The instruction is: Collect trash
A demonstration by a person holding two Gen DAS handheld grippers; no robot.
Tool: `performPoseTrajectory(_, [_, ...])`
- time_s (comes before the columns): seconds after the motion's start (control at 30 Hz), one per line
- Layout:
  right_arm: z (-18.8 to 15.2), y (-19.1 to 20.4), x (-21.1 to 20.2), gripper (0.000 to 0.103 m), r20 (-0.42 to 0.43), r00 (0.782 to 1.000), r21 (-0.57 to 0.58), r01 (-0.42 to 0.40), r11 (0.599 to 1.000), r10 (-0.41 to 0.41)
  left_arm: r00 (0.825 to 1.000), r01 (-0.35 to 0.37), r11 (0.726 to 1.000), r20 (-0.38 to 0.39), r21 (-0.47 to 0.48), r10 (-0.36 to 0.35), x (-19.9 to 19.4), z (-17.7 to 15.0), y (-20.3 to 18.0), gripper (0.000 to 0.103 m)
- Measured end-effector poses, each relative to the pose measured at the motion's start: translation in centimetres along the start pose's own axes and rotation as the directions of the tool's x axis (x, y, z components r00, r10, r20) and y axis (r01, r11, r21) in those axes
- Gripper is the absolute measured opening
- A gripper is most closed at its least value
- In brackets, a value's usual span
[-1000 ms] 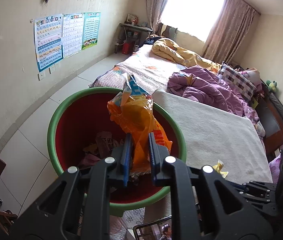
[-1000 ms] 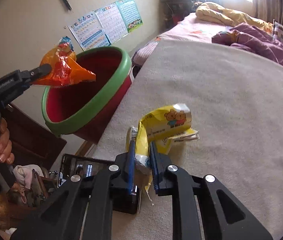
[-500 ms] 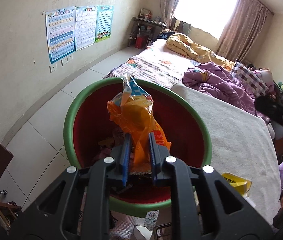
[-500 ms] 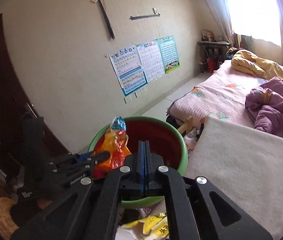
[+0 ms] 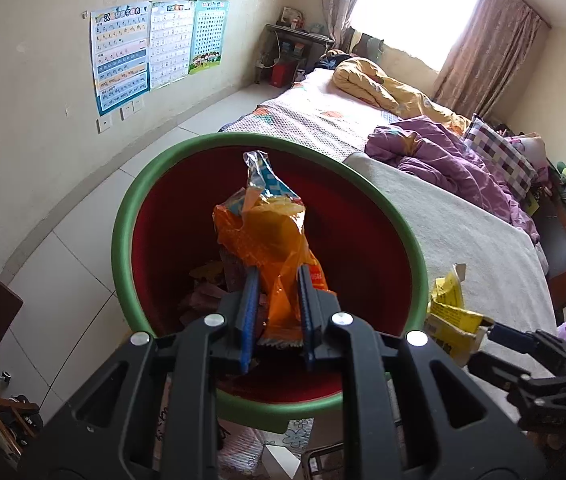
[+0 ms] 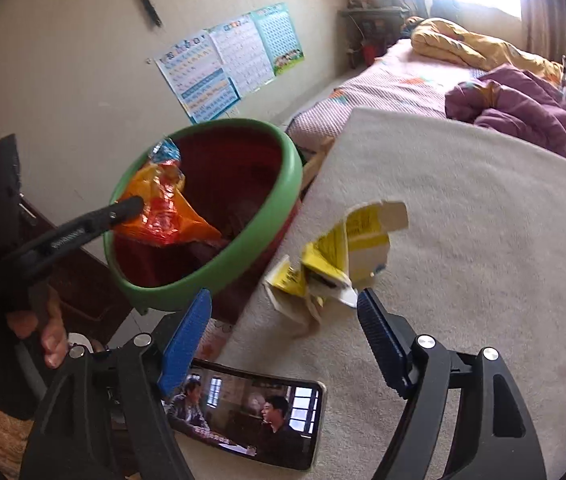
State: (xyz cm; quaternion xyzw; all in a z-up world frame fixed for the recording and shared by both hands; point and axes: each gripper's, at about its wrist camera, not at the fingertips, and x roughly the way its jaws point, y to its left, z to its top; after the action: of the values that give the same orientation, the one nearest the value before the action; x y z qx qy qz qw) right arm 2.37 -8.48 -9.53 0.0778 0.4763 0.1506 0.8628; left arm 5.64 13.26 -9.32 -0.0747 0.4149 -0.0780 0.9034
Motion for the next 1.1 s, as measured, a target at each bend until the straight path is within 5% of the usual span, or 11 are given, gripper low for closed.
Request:
performPoseTrajectory(0.17, [0.0,-0.7,1.6,0.07,0.003,1.0,0.04,-0.001,0.999,0.001,1.0,-0.007,1.0,-0.004,0.015,0.007,-0.1,-0.1,-0.2,0.017])
performPoseTrajectory(0.23, [0.1,-0.8,2.0,0.039,-0.002,1.0,0.034,-0.004,0.999,0.004,1.0,-0.012,1.0,-0.005,0.016,0.012,-0.1,-0.2,-0.2,0.017])
performPoseTrajectory(0.3, [-0.1,-0.9,2.0,0.039,-0.003,1.0,0.028,-0.015,0.999,0.015,1.0,-0.017,1.0,-0.004,0.019,0.017,-0.2,-0.3,-0.1,0.019])
performPoseTrajectory(0.47, [1.1,0.0,-1.7,0.037,0.13,0.991,-0.012,-0.04,0.999,0.041,0.998,-0.042,0.999,0.038,0.022,0.041,-1.0,-0.1,-0.3,0.049])
performPoseTrajectory(0.6, [3.7,2.7,-4.2,0.038,0.232,0.963,-0.097,-0.119,0.988,0.139,0.996,-0.062,0.998,0.07,0.014,0.061,-1.5,0.1,-0.3,0.061])
performPoseTrajectory(0.77, [6.4,5.4,-4.6,0.053,0.254,0.933,-0.162,-0.218,0.962,0.254,0.991,-0.092,0.996,0.093,-0.002,0.091,-2.4,0.1,0.1,0.073])
performPoseTrajectory(0.83, [6.8,5.9,-5.2,0.072,0.288,0.922,-0.176,-0.215,0.961,0.259,0.989,-0.107,0.994,0.105,-0.011,0.108,-2.8,0.1,0.5,0.076])
performPoseTrajectory(0.97, [6.8,5.4,-6.4,0.075,0.321,0.911,-0.166,-0.215,0.962,0.259,0.985,-0.119,0.992,0.12,-0.038,0.122,-3.5,0.1,1.3,0.076])
performPoseTrajectory(1.1, [5.7,4.8,-8.1,0.091,0.388,0.897,-0.168,-0.159,0.973,0.213,0.978,-0.111,0.993,0.173,-0.041,0.117,-4.6,0.4,0.9,0.083])
